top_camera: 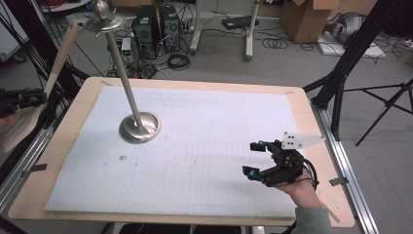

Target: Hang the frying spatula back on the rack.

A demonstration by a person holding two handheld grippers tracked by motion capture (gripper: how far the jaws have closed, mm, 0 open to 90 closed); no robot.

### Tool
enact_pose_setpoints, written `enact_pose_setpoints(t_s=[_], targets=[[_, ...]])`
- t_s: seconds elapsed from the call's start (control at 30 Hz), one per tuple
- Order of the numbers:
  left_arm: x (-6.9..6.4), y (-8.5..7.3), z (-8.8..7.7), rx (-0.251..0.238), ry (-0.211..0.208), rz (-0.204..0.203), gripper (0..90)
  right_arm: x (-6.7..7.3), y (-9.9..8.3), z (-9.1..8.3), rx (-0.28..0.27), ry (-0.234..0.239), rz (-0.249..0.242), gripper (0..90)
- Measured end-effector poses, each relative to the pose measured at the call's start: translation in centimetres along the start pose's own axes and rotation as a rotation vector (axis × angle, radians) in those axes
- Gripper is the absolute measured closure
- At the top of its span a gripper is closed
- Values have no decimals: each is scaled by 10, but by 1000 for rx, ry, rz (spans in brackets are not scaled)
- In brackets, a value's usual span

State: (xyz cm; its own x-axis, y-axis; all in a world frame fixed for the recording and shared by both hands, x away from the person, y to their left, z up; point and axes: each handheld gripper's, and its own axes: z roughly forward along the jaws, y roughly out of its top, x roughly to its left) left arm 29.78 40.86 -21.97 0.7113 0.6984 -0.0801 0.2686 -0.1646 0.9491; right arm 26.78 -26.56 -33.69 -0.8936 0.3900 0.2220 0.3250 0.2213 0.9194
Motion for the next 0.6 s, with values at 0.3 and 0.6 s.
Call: enact_pose_setpoints(t_s=[0.3, 0.6], targets=[[-6, 0, 10, 19, -20, 19, 767, 0, 0, 1, 3, -1, 2, 109], [-8, -4, 26, 37, -18, 16, 767, 1, 0, 1, 6, 3, 3, 109]])
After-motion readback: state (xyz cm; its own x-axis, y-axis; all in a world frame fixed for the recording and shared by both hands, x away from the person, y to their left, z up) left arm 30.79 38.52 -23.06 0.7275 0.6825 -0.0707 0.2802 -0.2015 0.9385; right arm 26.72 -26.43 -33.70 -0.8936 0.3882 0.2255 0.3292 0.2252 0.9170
